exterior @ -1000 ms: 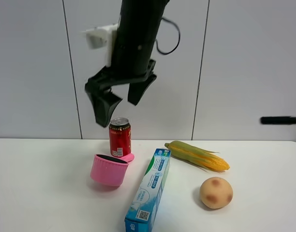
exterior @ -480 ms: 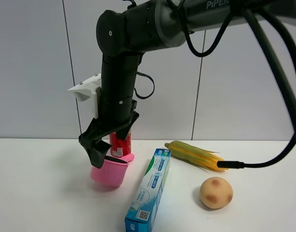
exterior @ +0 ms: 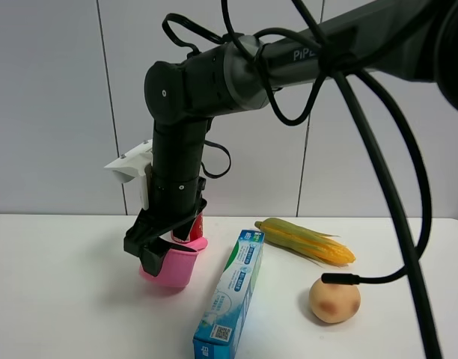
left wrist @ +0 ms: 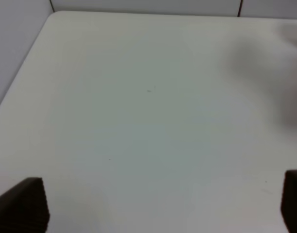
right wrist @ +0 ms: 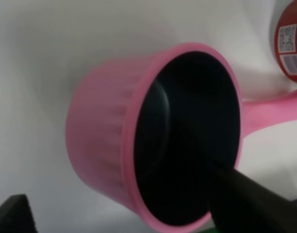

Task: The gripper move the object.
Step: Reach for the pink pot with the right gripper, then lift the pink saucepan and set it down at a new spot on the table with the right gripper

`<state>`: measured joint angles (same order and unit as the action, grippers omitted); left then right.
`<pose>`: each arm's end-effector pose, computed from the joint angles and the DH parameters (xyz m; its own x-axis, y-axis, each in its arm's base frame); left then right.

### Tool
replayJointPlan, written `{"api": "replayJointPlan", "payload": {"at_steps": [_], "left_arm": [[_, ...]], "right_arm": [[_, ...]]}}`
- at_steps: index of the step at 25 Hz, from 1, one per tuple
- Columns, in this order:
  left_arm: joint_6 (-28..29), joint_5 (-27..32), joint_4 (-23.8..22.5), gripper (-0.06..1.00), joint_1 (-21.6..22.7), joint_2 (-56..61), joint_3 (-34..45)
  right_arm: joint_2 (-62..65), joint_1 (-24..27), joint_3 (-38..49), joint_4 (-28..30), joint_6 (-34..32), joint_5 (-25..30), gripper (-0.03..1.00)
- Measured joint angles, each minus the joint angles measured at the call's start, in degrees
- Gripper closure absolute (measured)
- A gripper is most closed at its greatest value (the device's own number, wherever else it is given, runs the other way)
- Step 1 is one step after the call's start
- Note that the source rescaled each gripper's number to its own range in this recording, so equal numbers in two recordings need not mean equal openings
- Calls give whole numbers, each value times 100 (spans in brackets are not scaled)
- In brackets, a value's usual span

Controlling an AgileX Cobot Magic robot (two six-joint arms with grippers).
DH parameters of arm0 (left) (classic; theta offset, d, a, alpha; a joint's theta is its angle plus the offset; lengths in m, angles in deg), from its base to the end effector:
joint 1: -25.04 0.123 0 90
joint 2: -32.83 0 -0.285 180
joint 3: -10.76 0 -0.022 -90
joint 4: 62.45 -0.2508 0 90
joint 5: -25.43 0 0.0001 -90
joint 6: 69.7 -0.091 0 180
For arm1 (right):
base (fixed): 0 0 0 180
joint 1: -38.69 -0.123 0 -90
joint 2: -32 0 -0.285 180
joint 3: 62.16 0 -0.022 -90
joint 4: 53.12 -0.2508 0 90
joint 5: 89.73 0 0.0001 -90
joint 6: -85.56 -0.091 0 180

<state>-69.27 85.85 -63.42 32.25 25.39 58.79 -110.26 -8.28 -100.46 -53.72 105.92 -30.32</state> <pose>-0.0068 0.0005 0.2804 -0.4333 -0.0540 -0.8997 -0.1383 0.9904 0.0072 0.3406 0.3661 0.1711 -0.3629 -0.8913 -0.2718 -0.9125 0.3990 -0.0900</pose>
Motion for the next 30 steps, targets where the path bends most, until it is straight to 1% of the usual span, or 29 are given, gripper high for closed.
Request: {"api": "replayJointPlan", "payload": {"at_steps": [4, 9, 11, 14, 17, 21, 24, 28, 30], "left_arm": [[0, 0, 0, -6, 0, 0, 0], [0, 0, 0, -6, 0, 0, 0], [0, 0, 0, -6, 0, 0, 0], [0, 0, 0, -6, 0, 0, 0], [0, 0, 0, -6, 0, 0, 0], [0, 0, 0, -6, 0, 0, 0], [0, 0, 0, -6, 0, 0, 0], [0, 0, 0, -6, 0, 0, 0], [0, 0, 0, -6, 0, 0, 0]], "right_arm": [[-115, 0, 0, -5, 0, -72, 33], [-165, 0, 0, -5, 0, -275, 55], [-172, 0, 0, -5, 0, -379, 65], [-172, 0, 0, -5, 0, -460, 77], [-240, 0, -6, -5, 0, -436, 81], [-436, 0, -11, -5, 0, -280, 81], [-462, 0, -5, -5, 0, -287, 82], [-457, -8, -11, 60, 1, -285, 94], [-457, -18, -11, 60, 23, -273, 96]]}}
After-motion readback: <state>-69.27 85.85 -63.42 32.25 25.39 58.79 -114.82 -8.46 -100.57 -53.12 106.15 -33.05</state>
